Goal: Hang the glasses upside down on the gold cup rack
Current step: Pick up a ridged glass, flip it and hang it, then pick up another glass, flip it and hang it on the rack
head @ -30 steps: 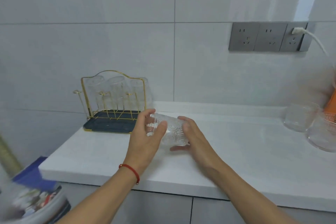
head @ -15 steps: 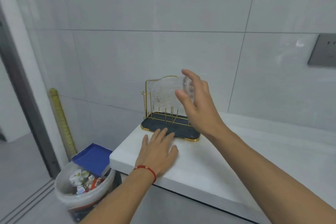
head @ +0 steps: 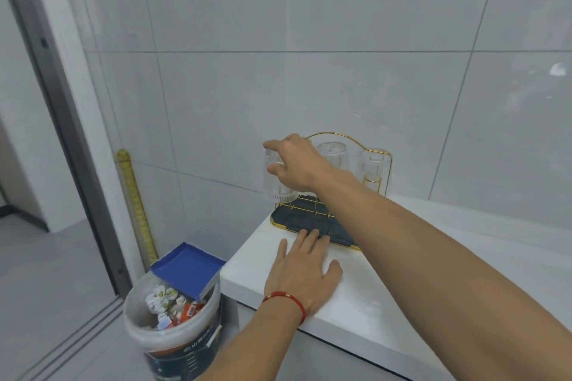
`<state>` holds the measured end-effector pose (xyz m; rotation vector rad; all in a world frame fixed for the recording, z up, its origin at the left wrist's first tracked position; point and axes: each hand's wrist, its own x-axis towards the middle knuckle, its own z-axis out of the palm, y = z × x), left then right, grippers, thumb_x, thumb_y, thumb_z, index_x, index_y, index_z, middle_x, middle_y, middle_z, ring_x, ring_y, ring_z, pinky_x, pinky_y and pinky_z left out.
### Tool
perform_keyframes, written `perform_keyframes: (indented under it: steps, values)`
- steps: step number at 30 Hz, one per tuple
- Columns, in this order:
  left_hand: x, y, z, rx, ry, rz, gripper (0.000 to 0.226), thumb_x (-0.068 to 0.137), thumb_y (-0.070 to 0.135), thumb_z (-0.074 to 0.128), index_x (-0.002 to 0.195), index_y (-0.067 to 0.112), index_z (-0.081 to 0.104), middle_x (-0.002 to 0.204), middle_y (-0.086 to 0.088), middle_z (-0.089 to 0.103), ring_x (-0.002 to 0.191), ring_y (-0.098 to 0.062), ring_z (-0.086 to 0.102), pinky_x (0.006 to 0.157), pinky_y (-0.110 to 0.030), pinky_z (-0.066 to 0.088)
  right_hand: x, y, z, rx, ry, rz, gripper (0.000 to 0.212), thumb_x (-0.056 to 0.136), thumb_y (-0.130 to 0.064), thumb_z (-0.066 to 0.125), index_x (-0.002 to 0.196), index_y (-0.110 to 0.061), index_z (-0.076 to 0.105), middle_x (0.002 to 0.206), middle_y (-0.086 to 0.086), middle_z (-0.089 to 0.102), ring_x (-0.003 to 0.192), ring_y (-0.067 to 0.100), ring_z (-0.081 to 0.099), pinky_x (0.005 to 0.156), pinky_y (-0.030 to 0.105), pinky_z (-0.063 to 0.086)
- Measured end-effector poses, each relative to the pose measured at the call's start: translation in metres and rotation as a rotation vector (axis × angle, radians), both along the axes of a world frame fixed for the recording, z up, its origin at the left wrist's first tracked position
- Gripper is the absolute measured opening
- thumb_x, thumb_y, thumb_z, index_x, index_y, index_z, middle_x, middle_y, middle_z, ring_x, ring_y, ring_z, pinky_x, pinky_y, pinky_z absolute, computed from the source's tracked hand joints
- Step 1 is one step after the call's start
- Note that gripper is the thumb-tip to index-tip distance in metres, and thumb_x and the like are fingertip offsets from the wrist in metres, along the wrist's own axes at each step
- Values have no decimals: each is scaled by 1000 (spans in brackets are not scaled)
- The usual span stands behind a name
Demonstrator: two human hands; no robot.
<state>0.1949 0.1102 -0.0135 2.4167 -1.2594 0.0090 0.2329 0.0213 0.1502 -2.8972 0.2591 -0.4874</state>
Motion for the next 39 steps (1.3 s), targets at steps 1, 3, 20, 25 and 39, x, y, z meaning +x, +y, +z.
perform_keyframes:
  steps: [1, 3, 20, 25, 39]
  values:
    - [0, 0, 0, -7, 0, 1, 65, 95, 49, 23, 156, 27, 18, 167, 7, 14, 153, -11, 1, 124, -45, 1, 3, -1, -3, -17, 17, -8, 55, 103, -28, 55, 156, -20, 42, 153, 25, 43, 144, 44, 39, 116, 52, 37]
    - [1, 0, 0, -12, -2, 0, 64, 96, 48, 24, 156, 26, 19, 167, 6, 15, 153, -11, 2, 124, -45, 2, 5, -3, -9, -31, 37, -29, 52, 103, -30, 53, 152, -18, 45, 154, 23, 44, 142, 44, 42, 112, 54, 41]
    - [0, 10, 8, -146, 40, 15, 55, 98, 45, 39, 148, 23, 40, 158, 1, 38, 147, -17, 28, 119, -38, 26, -179, -44, -89, -191, -431, -79, 34, 79, 1, 62, 111, -7, 69, 112, 10, 67, 99, 32, 65, 81, 44, 51]
    - [-7, 9, 13, -170, 57, 136, 46, 94, 44, 51, 136, 23, 53, 144, -3, 55, 131, -24, 48, 104, -43, 41, -296, -111, -120, -102, -298, -377, 35, 84, 2, 62, 116, -11, 68, 115, 5, 68, 102, 28, 65, 89, 42, 48]
    - [-247, -191, 31, -306, -83, -549, 41, 92, 30, 57, 130, 15, 58, 139, -2, 57, 131, -21, 46, 106, -33, 35, -519, -228, -138, 313, -826, -1369, 47, 85, -5, 70, 127, -1, 49, 133, 22, 49, 122, 39, 45, 95, 37, 38]
